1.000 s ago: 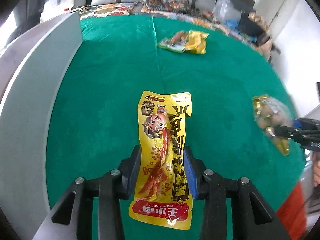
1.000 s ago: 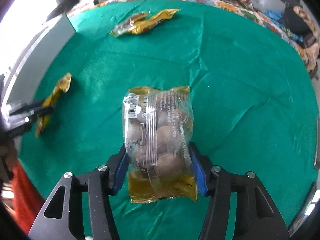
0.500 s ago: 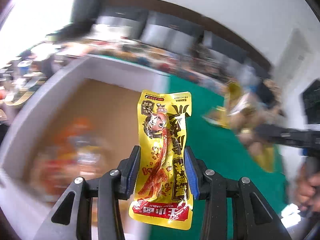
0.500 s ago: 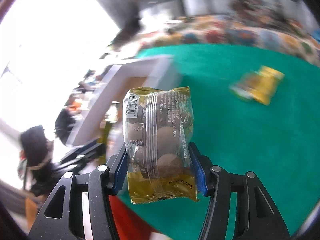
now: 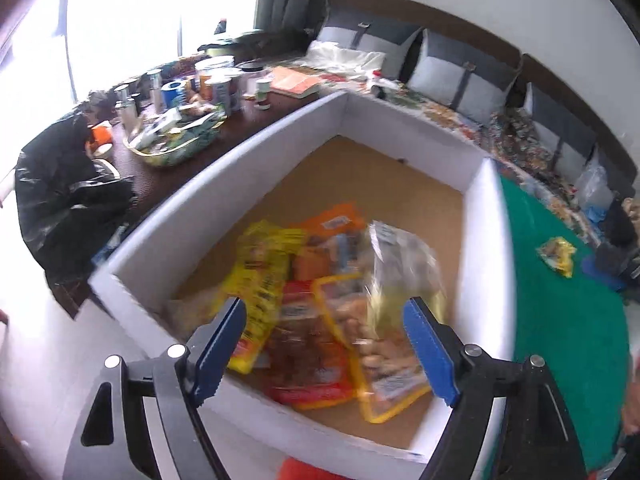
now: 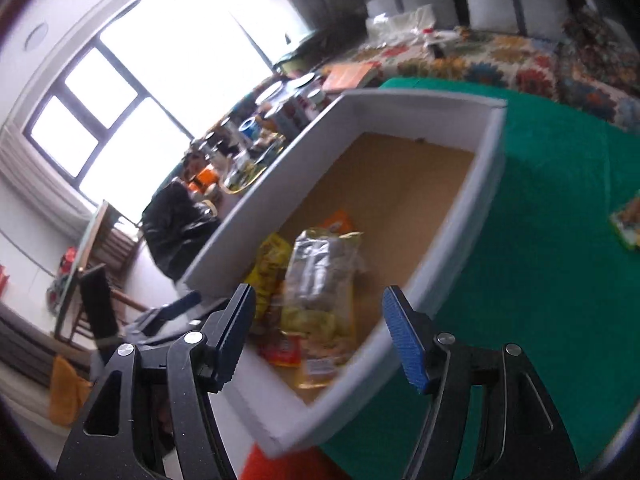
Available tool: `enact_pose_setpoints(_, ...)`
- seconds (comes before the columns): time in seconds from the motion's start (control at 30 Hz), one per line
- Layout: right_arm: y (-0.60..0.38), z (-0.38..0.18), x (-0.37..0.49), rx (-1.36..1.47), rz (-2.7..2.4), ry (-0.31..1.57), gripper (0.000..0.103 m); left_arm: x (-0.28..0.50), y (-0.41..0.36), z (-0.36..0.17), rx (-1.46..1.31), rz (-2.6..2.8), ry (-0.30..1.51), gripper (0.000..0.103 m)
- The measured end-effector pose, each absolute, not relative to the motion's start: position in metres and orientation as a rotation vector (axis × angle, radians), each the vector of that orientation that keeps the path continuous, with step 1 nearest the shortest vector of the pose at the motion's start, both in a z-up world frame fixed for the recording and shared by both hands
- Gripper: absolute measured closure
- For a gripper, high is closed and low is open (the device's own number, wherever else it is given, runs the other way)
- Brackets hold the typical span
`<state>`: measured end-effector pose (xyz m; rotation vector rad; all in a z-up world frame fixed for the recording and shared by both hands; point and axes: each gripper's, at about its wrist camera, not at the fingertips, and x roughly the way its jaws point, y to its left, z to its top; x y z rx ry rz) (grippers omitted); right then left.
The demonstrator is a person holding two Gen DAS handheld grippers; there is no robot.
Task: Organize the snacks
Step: 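Open both tools over the box to drop the yellow pouch and brown-snack bag, then return both tools to the remaining snacks on the bed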
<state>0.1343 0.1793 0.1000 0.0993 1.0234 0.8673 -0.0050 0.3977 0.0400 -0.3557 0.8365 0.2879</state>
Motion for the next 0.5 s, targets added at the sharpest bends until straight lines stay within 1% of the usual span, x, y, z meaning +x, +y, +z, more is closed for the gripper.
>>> enact_pose_setpoints(0.07,0.144,0.09,0.133,0.061,0.793,0.973,0.029,0.0,0.378,0.049,-0.367,0.222,0.812,0.022)
enact_pose_setpoints(0.13,0.105,0.071,0.138,-0.007,0.69,0.946,0.029,0.009,0.35,0.06,-0.358,0.143,0.787,0.017)
enact_pose_setpoints(0.2,0.055,0.037,0.141,-0.108,0.54,0.937,0.029,0.014,0.31,0.073,-0.335,0.047,0.76,0.009)
enact_pose_setpoints(0.3,-0.023,-0.005,0.141,-0.204,0.333,0.962,0.029,0.021,0.251,0.085,-0.293,-0.078,0.733,0.001)
enact_pose_setpoints(0.4,-0.107,-0.026,0.128,-0.211,0.167,0.954,0.029,0.032,0.198,0.08,-0.251,-0.176,0.744,0.0)
enact_pose_setpoints(0.5,-0.163,-0.03,0.117,-0.182,0.061,0.929,0.029,0.058,0.146,0.046,-0.201,-0.226,0.824,0.0)
